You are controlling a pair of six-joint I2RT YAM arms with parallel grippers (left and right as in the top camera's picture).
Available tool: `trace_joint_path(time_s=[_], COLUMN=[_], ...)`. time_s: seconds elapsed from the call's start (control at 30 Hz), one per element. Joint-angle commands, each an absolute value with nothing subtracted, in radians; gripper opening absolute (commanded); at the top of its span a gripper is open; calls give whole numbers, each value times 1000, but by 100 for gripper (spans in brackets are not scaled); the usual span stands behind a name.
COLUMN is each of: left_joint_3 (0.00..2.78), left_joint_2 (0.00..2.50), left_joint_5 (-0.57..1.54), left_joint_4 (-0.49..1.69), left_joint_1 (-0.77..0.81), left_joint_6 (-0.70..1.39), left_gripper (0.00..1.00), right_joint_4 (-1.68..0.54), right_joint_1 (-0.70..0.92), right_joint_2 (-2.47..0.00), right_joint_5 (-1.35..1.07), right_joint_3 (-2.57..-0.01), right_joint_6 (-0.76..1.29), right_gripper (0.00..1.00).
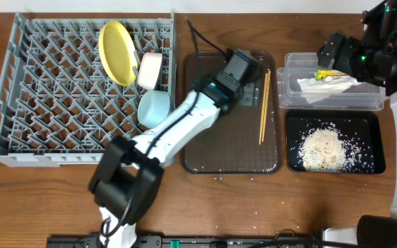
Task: Sort waste into correct bins and load items into the dishwasher
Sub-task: 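Reach the left gripper to the wooden chopsticks on the brown tray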
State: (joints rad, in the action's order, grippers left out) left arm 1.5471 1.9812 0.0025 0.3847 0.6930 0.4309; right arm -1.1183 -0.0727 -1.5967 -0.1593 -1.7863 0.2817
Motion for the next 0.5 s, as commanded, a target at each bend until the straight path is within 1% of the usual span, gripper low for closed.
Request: trace_joint_path(time_s=[0.0, 0.23, 0.3, 0.47], left_joint_3=[1555, 1556, 1557, 1568], left_joint_2=[2040, 2127, 2136, 2172], left_joint_5=[11, 8, 7, -14], left_joint_4=[359, 313, 304, 293], left_joint_1=[723, 750, 750, 760], left_joint_6=[443, 427, 410, 374], left_gripper=[78, 77, 75, 74], right_joint_4=[-1119, -1119, -1119, -1119], right_joint_1=[-77, -77, -77, -77], right_joint_2=[-1597, -1597, -1597, -1597], right_joint_5=[-154, -154, -154, -154], right_joint_3=[-1797, -1797, -1797, -1797], right_joint_6=[291, 291, 291, 292], right_gripper=[99, 99, 99, 99])
